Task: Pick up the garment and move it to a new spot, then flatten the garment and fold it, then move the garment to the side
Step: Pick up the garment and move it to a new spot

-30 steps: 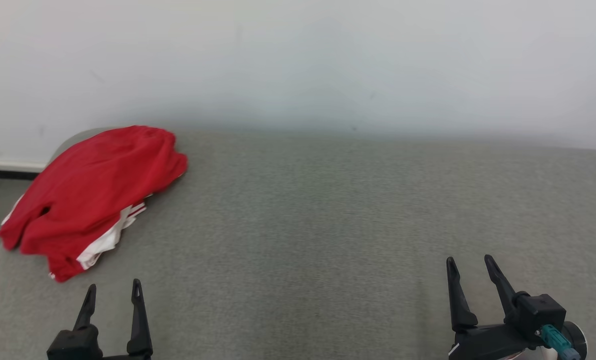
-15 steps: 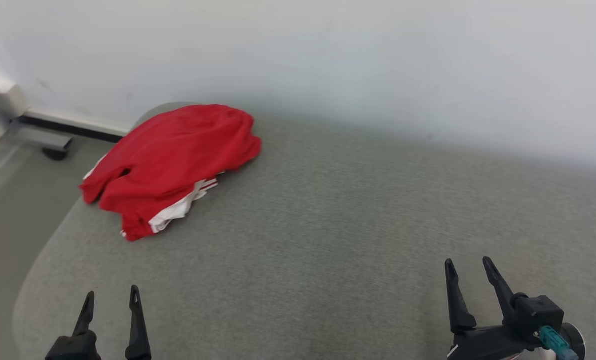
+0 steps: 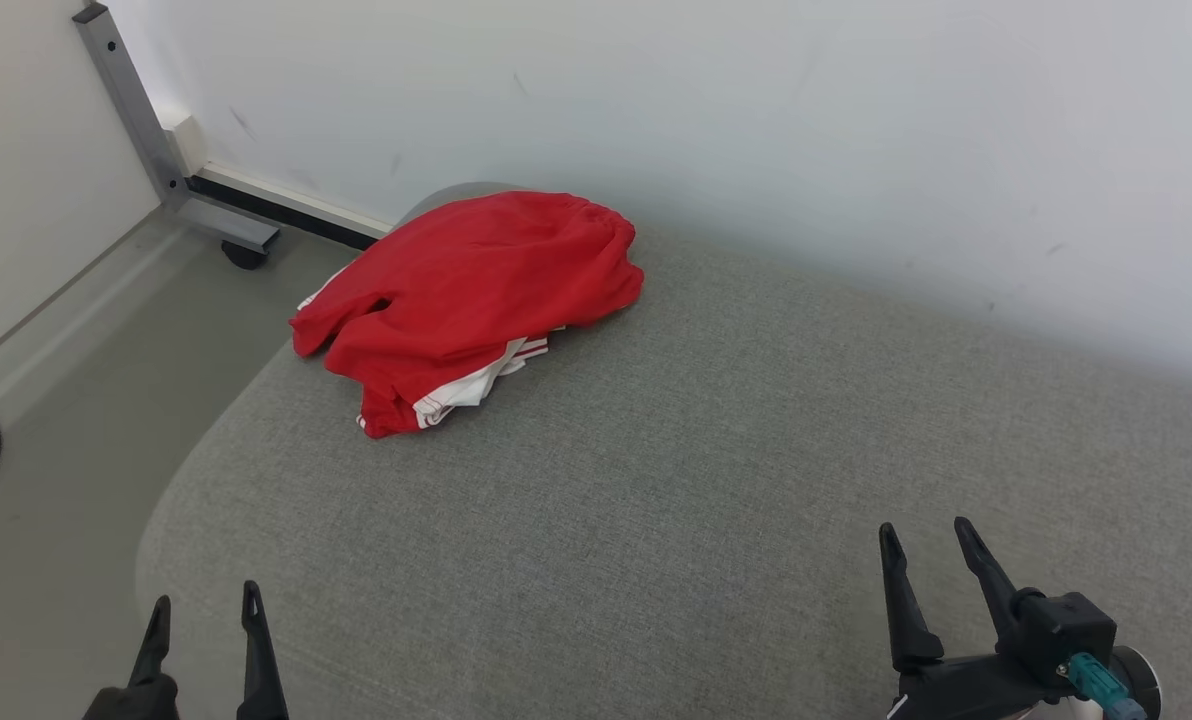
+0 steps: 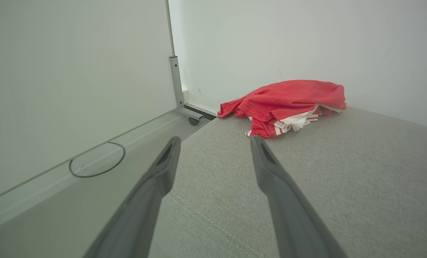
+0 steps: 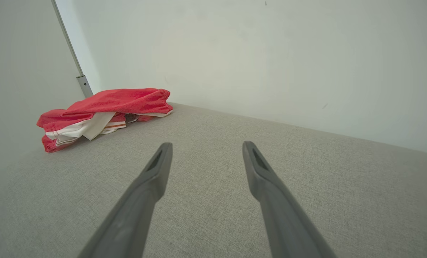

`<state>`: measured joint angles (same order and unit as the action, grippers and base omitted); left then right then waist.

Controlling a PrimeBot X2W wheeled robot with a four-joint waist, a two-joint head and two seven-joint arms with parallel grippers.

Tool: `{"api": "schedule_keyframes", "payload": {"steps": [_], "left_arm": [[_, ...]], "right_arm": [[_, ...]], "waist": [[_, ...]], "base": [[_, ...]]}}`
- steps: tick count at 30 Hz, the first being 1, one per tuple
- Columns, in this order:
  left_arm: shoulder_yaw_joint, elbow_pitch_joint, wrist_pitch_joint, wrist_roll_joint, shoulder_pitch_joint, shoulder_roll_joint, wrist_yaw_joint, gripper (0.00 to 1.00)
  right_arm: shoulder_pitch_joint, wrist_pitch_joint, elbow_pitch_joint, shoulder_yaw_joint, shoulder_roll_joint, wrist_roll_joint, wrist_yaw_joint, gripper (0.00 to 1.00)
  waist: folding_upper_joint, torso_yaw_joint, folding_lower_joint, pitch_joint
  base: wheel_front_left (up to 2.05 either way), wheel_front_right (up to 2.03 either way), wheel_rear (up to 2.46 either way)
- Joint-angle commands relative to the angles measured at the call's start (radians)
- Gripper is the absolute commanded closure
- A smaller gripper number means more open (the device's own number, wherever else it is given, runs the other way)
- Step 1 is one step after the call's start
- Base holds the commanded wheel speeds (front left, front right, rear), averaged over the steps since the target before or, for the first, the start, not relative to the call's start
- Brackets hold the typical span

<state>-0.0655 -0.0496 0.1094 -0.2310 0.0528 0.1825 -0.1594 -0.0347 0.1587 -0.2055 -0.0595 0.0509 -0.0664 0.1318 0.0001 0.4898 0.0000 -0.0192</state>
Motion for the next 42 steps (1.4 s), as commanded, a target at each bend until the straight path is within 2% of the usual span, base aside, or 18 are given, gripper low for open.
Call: {"api": "schedule_keyframes", "payload": {"steps": [1, 15, 21, 25, 34, 42], "left_arm": [[0.003, 0.005, 0.006, -0.005, 0.011, 0.004, -0.006, 0.0], [0.025, 0.027, 0.028, -0.025, 0.017, -0.002, -0.034, 0.0], [0.078, 0.019, 0.061, -0.073, -0.043, 0.004, -0.035, 0.0], [0.117, 0.013, 0.075, -0.105, -0.111, 0.034, -0.02, 0.0], [0.183, -0.037, 0.062, -0.14, -0.323, 0.144, 0.02, 0.0], [0.217, -0.186, 0.041, -0.194, -0.562, 0.238, 0.08, 0.0]], "right_arm": [[0.0, 0.002, -0.001, 0.007, -0.001, -0.003, -0.002, 0.0], [-0.007, 0.011, -0.014, 0.016, -0.001, -0.012, -0.002, 0.0], [-0.027, -0.001, 0.012, 0.013, -0.001, 0.011, -0.002, 0.0], [-0.043, -0.012, 0.039, -0.006, -0.001, 0.034, -0.002, 0.0], [-0.1, -0.032, 0.1, -0.043, -0.001, 0.071, -0.002, 0.0], [-0.157, -0.013, 0.133, -0.041, -0.001, 0.062, -0.002, 0.0]], "waist": [[-0.0001, 0.01, 0.0, -0.002], [-0.0001, 0.008, 0.0, -0.003], [-0.0001, -0.056, 0.0, 0.037], [-0.0001, -0.123, 0.0, 0.081], [-0.0001, -0.251, 0.0, 0.218], [-0.0001, -0.353, 0.0, 0.34]], "base": [[0.0, 0.0, 0.0], [0.0, 0.0, 0.0], [0.0, 0.0, 0.0], [0.0, 0.0, 0.0], [0.0, 0.0, 0.0], [0.0, 0.0, 0.0]]}}
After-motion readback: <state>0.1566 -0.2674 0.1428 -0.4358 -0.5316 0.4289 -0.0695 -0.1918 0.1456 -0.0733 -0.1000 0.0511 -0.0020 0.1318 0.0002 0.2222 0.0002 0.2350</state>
